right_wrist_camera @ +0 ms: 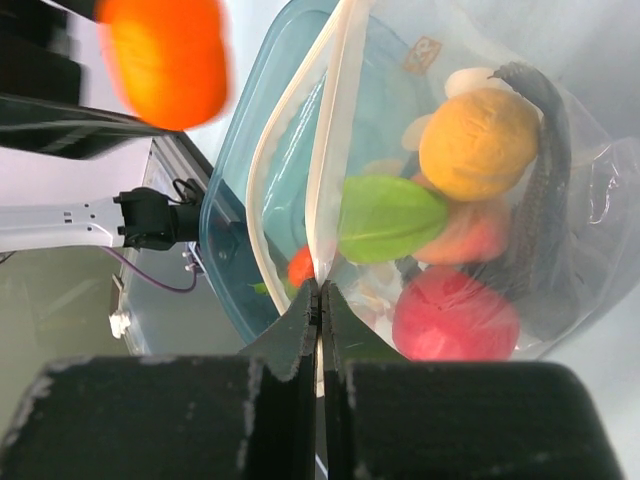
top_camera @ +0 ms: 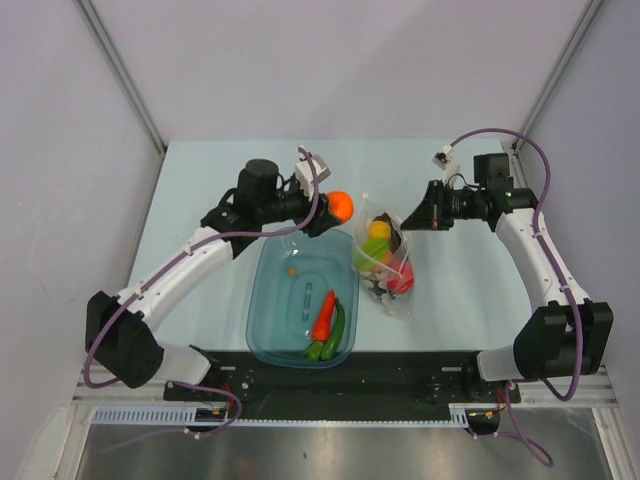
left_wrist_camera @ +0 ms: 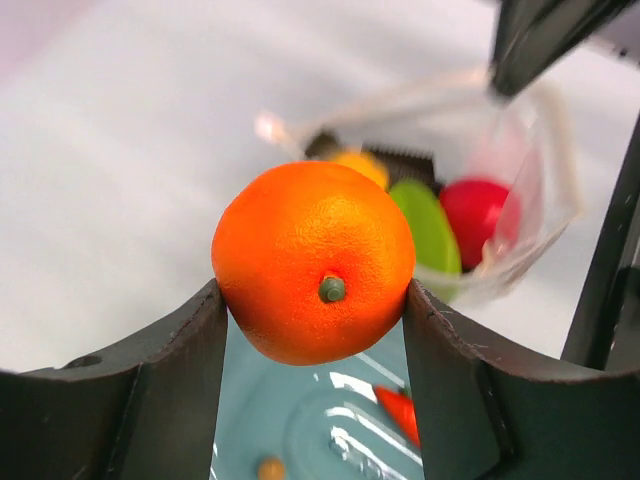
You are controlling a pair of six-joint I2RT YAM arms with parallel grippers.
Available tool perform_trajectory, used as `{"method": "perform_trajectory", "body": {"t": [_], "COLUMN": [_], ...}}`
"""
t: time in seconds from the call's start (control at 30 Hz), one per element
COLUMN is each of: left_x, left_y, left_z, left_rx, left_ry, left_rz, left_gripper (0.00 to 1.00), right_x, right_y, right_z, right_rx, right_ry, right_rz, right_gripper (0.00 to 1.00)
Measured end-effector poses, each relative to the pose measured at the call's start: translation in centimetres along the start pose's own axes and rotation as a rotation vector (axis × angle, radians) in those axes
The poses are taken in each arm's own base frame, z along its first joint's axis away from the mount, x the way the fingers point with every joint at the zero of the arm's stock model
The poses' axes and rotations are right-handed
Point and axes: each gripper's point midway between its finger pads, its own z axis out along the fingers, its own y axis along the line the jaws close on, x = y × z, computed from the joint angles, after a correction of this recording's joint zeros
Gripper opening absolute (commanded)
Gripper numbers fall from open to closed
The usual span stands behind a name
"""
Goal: Place the food in the zip-top bag and seal the zipper
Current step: Place the fake fruit in the zipper food storage bag, then adjust the zipper food storage bag at the center of the board.
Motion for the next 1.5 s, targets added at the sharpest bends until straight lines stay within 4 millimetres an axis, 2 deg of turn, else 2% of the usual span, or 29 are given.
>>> {"method": "perform_trajectory", "body": {"t": [0.1,0.23,0.3,0.33,0.4,0.43,0.53,0.6,0.7,0.8,0.93,1.0,1.17,1.27,1.43,1.5], "left_x": [-4.5,-6.6,-6.0,-5.4,-3.9,-3.0,-0.8,-0.2,-1.3,-3.0,-3.8,-3.0,1.1,3.5,5.6,6.1], "left_y": [-1.4,-3.9,-5.1,-5.4,-5.9,-6.0,-6.0,-5.5,-4.6,-3.2,-2.5,-3.0,-4.2,-4.8,-5.5,-5.7], "left_z": [-0.2,1.3,2.9,3.5,5.2,6.3,7.6,7.5,6.3,4.0,2.8,2.9,4.1,3.9,3.6,3.6], "left_rx": [0.036,0.102,0.133,0.137,0.145,0.141,0.128,0.106,0.075,0.026,0.002,0.022,0.088,0.104,0.122,0.129], "left_ry": [-0.073,-0.090,-0.057,-0.035,0.029,0.066,0.143,0.167,0.129,0.078,0.057,0.085,0.221,0.290,0.344,0.355], "left_rz": [0.032,0.039,0.028,0.020,0.002,-0.015,-0.050,-0.079,-0.104,-0.129,-0.158,-0.187,-0.273,-0.305,-0.341,-0.353], "left_gripper": [0.54,0.55,0.57,0.67,0.79,0.90,1.00,1.00,1.00,0.97,0.91,0.88,0.84,0.82,0.68,0.59], "right_x": [0.1,0.1,0.0,0.0,0.0,0.0,0.0,-0.1,-0.1,0.1,0.4,0.5,0.8,1.0,1.4,1.4], "right_y": [0.2,0.2,0.2,0.2,0.2,0.2,0.2,0.2,0.4,0.6,0.9,0.9,0.7,0.7,0.7,0.6], "right_z": [0.1,0.2,0.2,0.2,0.2,0.2,0.1,0.0,-0.5,-1.3,-2.1,-2.3,-2.7,-2.7,-2.7,-2.7], "right_rx": [-0.004,-0.005,-0.006,-0.006,-0.006,-0.006,-0.005,-0.003,0.001,0.010,0.018,0.020,0.028,0.029,0.028,0.027], "right_ry": [0.004,0.004,0.002,0.002,0.002,0.002,0.001,-0.004,-0.018,-0.040,-0.063,-0.070,-0.079,-0.080,-0.082,-0.083], "right_rz": [-0.004,-0.007,-0.009,-0.009,-0.007,-0.006,-0.005,-0.006,-0.012,-0.018,-0.023,-0.023,-0.013,-0.003,0.007,0.009], "right_gripper": [0.00,0.00,0.00,0.00,0.00,0.00,0.00,0.00,0.00,0.00,0.00,0.00,0.00,0.00,0.00,0.00]}}
